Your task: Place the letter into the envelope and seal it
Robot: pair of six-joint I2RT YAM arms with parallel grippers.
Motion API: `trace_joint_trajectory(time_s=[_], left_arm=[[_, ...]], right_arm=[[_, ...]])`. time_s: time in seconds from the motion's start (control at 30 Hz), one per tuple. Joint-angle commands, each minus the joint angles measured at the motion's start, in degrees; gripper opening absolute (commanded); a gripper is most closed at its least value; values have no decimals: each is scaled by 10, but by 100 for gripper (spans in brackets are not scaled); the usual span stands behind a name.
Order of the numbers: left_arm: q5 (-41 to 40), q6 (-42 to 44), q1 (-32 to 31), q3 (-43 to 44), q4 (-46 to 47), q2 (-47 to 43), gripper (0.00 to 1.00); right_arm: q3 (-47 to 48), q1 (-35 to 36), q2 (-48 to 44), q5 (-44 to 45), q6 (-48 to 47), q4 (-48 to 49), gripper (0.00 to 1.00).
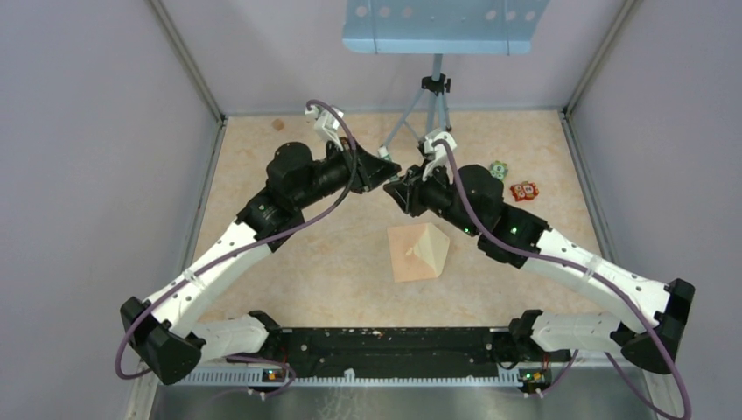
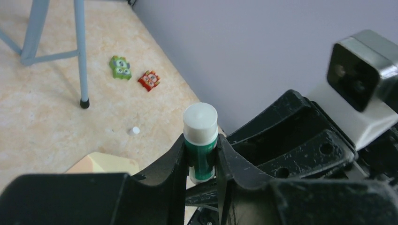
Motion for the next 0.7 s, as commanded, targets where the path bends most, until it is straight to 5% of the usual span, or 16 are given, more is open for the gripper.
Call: trace_joint_trajectory(time_s=[0.0, 0.53, 0.67], left_arm=[[22, 29, -3, -37, 121, -39, 0], [138, 53, -4, -106, 251, -127, 0], [124, 54, -4, -107, 247, -131, 0]], right_arm=[[2, 3, -44, -116, 88, 92, 5], [-62, -78, -61, -488, 260, 310, 5], [-51, -78, -74, -467, 224, 261, 19]])
